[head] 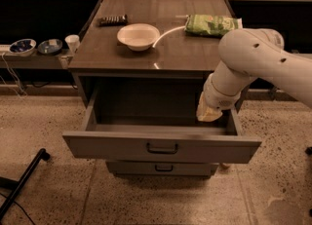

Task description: Open top drawer

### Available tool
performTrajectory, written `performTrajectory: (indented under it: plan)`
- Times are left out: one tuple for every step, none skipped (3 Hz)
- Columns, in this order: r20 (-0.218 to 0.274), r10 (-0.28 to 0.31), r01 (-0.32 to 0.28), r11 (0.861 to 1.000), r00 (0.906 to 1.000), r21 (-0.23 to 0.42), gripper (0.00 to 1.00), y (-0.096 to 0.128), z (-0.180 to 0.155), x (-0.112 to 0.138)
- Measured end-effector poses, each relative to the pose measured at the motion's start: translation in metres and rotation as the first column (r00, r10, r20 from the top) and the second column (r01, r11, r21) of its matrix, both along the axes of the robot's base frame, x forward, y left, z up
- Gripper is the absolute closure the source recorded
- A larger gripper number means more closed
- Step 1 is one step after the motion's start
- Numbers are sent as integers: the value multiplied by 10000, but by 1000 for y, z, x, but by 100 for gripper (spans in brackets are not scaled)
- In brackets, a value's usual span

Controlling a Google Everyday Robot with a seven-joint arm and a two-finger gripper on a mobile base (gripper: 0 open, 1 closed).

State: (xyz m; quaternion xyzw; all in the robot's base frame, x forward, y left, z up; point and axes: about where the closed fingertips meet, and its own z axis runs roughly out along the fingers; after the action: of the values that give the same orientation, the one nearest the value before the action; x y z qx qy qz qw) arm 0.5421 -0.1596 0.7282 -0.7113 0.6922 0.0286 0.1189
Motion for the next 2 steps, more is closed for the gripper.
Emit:
performTrajectory:
  plan:
    - [-71,-345,343,9993,9994,-171,100,15,-35,24]
    - [-515,-553,543,9983,9971,-192,100,23,-73,33]
